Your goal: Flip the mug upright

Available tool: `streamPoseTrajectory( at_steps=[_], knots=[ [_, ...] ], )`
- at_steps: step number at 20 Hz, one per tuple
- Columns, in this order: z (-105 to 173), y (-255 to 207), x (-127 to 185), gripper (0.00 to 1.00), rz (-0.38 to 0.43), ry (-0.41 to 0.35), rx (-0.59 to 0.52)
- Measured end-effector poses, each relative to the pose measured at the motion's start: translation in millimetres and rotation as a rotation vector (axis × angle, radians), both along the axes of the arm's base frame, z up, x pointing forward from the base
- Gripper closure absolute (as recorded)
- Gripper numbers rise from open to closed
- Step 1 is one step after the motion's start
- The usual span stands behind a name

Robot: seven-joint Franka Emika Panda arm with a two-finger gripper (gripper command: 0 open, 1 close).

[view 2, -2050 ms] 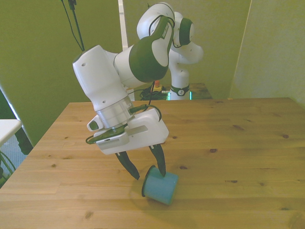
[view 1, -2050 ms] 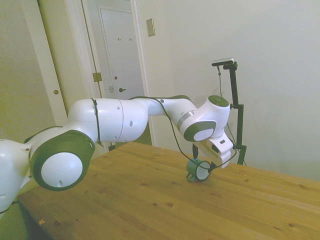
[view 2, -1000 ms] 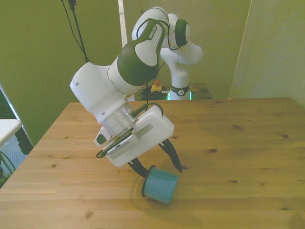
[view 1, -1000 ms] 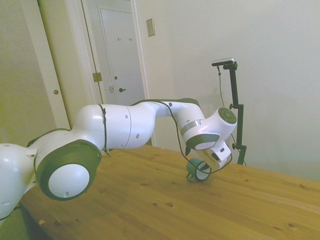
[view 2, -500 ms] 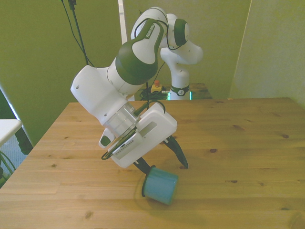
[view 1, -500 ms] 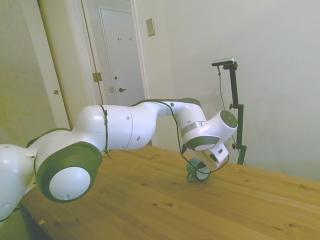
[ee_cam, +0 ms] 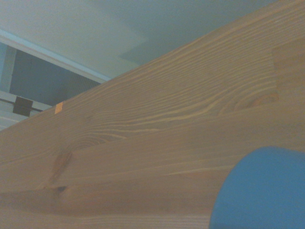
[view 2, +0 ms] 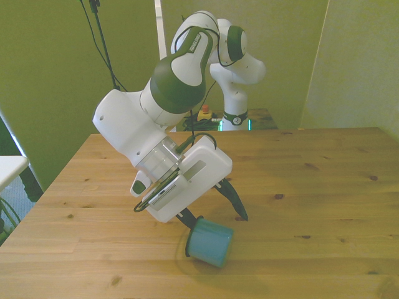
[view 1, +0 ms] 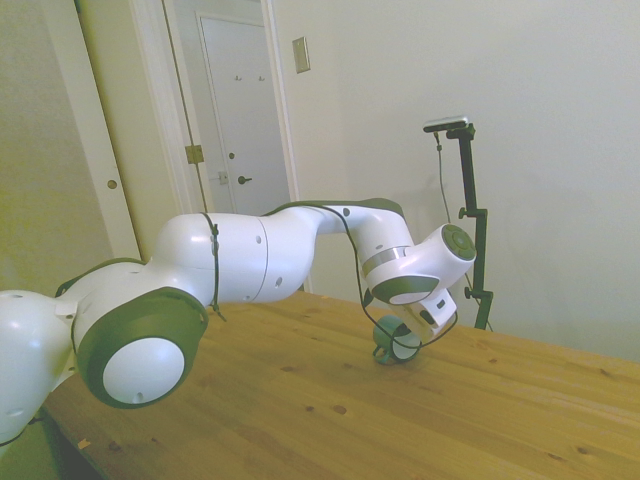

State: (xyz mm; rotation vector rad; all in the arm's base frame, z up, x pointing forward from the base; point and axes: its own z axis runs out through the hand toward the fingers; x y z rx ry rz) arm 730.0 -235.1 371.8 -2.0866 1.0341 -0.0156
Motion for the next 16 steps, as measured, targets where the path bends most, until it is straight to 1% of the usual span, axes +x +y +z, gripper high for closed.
streamPoseTrajectory(
  at_steps=[11,16],
  knots=[
    [-9.9,-1.5,5.6,1.0,-0.004,-0.005,0.006],
    [-9.9,-0.1,8.5,1.0,-0.001,-0.013,0.009]
  ],
)
